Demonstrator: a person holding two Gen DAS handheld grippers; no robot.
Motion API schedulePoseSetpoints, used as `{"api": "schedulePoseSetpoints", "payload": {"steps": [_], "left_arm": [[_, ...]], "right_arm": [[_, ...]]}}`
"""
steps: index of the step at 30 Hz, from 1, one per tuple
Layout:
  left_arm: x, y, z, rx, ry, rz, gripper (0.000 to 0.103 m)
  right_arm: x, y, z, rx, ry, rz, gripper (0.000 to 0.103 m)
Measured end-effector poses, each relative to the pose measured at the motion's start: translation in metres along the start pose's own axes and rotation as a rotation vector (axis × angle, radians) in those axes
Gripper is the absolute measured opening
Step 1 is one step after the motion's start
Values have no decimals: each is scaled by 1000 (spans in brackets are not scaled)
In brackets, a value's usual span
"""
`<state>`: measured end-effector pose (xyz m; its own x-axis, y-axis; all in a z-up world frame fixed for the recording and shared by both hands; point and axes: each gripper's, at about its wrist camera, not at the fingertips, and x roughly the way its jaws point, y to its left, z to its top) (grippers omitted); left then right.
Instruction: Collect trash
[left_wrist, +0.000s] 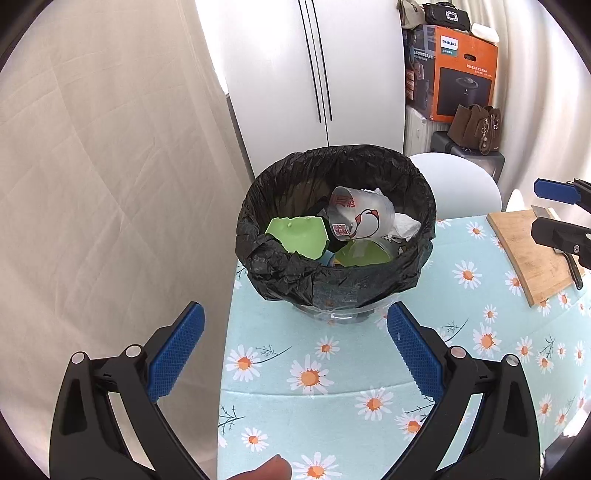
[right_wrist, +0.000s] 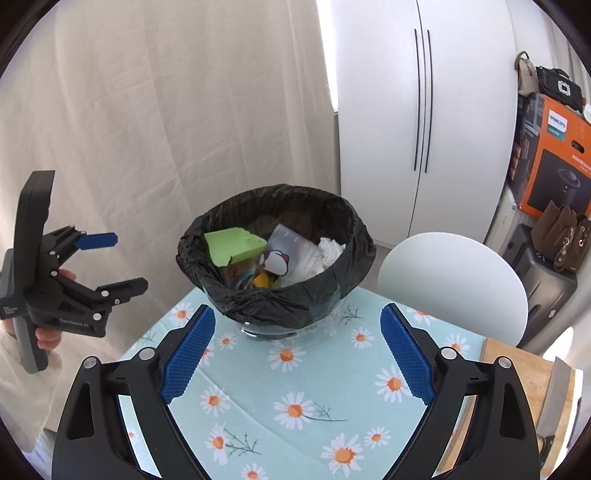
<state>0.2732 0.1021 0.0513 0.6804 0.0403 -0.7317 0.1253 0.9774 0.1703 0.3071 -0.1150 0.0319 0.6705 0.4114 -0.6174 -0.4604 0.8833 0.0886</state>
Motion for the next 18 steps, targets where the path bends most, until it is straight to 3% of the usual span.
{"api": "schedulePoseSetpoints", "payload": {"steps": [10, 18], "left_arm": [[-52, -31, -52, -45, -30, 20, 97], [-72, -40, -79, -88, -41, -2, 97]], "right_arm": [[-57, -2, -59, -23, 13, -3, 87], [-81, -4, -85, -33, 7, -4, 87]]}}
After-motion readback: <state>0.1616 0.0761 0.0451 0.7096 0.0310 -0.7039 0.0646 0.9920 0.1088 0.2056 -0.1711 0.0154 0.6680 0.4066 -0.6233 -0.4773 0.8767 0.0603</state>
